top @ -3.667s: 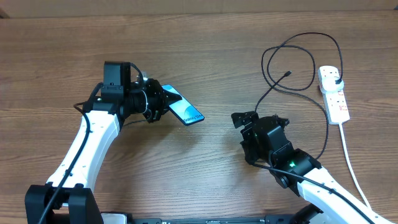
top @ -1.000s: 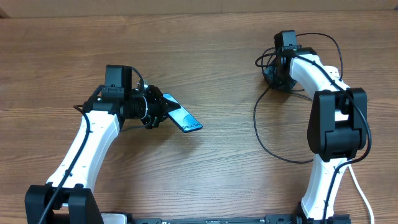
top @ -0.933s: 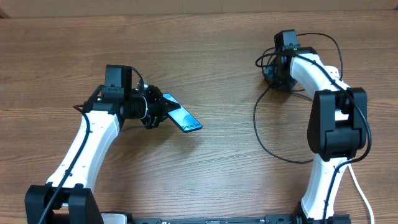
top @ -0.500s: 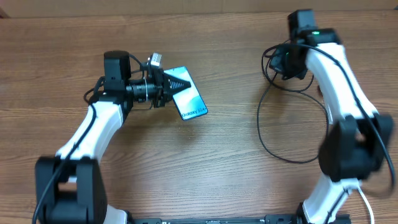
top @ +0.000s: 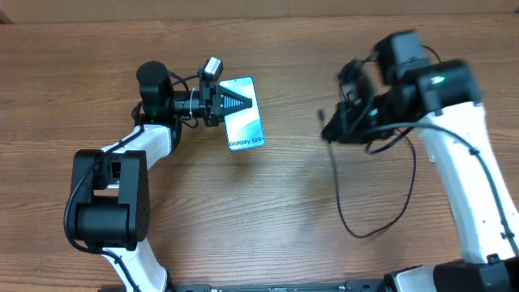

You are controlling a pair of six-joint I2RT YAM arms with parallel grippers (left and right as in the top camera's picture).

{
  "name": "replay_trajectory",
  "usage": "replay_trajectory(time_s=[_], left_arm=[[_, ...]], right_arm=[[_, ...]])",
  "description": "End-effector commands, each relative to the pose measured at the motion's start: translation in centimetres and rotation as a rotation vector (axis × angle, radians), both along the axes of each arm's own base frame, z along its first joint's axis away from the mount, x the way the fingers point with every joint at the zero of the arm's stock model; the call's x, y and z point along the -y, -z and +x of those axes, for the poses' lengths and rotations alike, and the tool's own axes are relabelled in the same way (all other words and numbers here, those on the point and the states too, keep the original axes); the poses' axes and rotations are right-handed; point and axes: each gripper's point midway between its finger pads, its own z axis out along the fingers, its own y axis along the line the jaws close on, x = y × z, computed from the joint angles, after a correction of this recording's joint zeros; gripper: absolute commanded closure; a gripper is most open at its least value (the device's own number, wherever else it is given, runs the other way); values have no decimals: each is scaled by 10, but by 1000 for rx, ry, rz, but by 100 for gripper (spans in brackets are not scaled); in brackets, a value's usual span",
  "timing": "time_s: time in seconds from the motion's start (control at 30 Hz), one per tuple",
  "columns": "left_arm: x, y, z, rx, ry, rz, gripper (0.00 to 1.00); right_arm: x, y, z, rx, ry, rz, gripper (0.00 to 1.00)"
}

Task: Plug charger to phone and switch on socket
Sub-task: 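Carry the USB-C plug toward the phone's bottom port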

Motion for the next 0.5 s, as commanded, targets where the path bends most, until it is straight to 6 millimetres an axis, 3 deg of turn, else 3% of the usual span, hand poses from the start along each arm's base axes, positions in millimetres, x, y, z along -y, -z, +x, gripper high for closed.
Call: replay_trajectory(time_s=[0.0,0.1,0.2,0.33,0.47], left_arm=[[-9,-5,0,-29,20,-3,96],[-14,-5,3,-29,6,-3,96],[-15,-5,3,-29,3,-3,96],[-13,-5,6,-21,-11,-2,96],[-13,-4,14,-11,-57,1,96]], right_arm=[[-24,5,-33,6,-103,-1,96],[-24,32,-42,9,-29,-156,96],[-43,48,-50,33,-34,-186,96],[-74,50,-57,87,-66,-154,96],[-88,50,-60,143,-51,-178,96]])
